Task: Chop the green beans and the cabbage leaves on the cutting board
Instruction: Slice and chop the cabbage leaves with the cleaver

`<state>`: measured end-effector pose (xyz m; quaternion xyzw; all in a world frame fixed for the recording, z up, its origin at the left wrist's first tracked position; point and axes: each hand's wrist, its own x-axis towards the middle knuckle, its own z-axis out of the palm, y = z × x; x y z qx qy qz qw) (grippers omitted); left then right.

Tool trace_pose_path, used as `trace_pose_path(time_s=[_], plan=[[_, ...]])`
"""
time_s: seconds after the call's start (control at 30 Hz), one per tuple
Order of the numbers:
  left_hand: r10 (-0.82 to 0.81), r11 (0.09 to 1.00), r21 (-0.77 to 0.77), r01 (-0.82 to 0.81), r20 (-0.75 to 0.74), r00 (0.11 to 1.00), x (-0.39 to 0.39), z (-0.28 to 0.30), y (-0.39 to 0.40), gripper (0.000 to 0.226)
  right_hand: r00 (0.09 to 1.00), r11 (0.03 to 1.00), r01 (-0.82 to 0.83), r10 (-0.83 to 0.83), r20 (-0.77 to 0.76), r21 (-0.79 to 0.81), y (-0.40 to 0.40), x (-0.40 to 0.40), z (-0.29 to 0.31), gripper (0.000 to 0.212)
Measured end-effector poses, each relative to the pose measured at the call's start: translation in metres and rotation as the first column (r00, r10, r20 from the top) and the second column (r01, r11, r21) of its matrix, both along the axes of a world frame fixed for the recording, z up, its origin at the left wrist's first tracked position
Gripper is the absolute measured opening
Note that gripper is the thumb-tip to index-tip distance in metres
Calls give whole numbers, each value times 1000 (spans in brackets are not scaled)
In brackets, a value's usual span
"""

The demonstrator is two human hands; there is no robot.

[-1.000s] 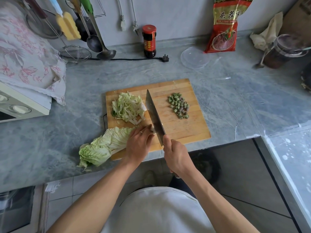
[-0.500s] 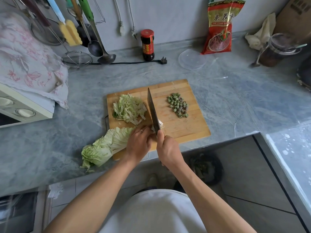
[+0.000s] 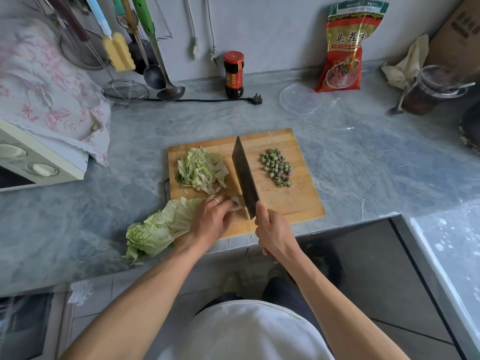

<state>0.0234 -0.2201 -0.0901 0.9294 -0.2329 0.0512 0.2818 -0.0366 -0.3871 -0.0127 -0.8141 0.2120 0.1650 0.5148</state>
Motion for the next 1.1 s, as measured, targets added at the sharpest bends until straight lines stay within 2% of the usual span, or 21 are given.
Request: trace_pose_path(time_s=[0.17, 0.3, 0.47, 0.53, 0.63, 0.8, 0.93, 1.1], plan=[[-29, 1000, -1, 29, 0, 1000, 5, 4, -12, 24, 1000, 1000, 8, -8, -19, 14, -10, -7, 2, 73], [25, 1000, 18, -25, -30, 999, 4, 1, -26, 23, 1000, 1000, 19, -19, -24, 4, -19, -8, 6, 71], [24, 1000, 8, -24, 2, 1000, 2, -12, -23, 20, 997, 997, -59, 61, 46, -42, -17, -11, 18, 47], [13, 1000, 2, -13, 25, 1000, 2, -13, -23, 19, 998, 998, -52, 53, 37, -31, -17, -12, 18, 51], [11, 1000, -18, -11, 24, 1000, 3, -13, -22, 19, 995, 991, -94, 97, 34, -99, -15, -13, 16, 65], [28, 1000, -1, -28, 15, 999, 0, -18, -23, 20, 984, 971, -165, 173, 35, -173, -11, -11, 15, 55], [37, 999, -16, -37, 16, 999, 0, -18, -23, 17, 988, 972, -148, 153, 12, -182, -4, -3, 9, 51], [46, 999, -17, -46, -3, 999, 0, -18, -24, 17, 996, 990, -58, 66, 57, -131, 5, 1, -4, 50]])
